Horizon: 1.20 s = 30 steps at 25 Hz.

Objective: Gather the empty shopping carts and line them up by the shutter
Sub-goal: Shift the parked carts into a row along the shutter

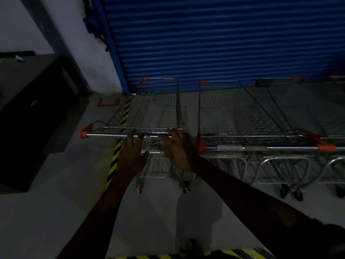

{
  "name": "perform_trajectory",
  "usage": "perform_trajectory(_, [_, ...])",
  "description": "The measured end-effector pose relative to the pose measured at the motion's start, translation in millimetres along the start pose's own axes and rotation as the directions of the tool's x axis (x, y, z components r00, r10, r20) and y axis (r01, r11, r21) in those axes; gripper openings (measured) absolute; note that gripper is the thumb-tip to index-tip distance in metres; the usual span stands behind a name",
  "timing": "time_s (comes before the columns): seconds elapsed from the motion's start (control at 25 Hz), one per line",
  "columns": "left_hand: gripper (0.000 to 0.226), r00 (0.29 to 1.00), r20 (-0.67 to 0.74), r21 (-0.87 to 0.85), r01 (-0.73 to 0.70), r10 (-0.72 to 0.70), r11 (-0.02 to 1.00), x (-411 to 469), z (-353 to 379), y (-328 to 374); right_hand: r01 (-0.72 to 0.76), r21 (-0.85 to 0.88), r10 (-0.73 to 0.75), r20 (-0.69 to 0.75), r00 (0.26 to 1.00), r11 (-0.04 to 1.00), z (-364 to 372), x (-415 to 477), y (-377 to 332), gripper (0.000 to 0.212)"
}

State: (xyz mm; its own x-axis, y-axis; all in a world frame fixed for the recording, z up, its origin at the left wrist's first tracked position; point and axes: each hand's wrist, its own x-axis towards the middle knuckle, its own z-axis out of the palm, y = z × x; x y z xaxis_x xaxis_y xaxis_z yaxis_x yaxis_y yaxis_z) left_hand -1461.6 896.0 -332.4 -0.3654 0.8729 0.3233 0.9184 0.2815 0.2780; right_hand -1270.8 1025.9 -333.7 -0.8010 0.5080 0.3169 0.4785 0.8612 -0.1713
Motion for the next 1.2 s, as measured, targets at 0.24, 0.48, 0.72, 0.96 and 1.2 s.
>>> perform_trajectory(0.24, [0.085, 0.998, 0.061, 0.069, 0.026, -0.030, 0.997, 15.4, -3.2, -28.1, -0.056, -0.257, 0.081, 0.086, 0.993, 0.965, 21.8, 34.1, -12.1, 0.076])
perform_trajectory(0.48, [0.089, 0.967, 0.240, 0.191, -0.129, 0.081, 0.973, 41.6, 4.1, -69.1, -0.216, -0.186, 0.223, 0.019, 0.975, 0.959, 21.1, 42.6, -40.2, 0.049])
perform_trajectory(0.72, [0.045, 0.966, 0.148, 0.215, -0.240, 0.212, 0.947, 47.1, 13.6, -80.9, -0.185, -0.132, 0.192, 0.042, 0.980, 0.974, 39.6, 25.3, -37.9, 0.065])
perform_trajectory(0.96, [0.060, 0.955, 0.018, 0.156, -0.295, 0.296, 0.943, 27.8, 20.6, -74.3, -0.097, -0.155, 0.057, -0.241, 0.969, 0.983, 43.2, -2.3, -27.1, 0.046])
perform_trajectory(1.2, [0.075, 0.960, 0.080, 0.003, -0.269, 0.268, 0.963, 16.6, 24.1, -66.8, -0.104, -0.173, 0.048, -0.298, 0.953, 0.979, 47.2, -15.3, -21.0, 0.038])
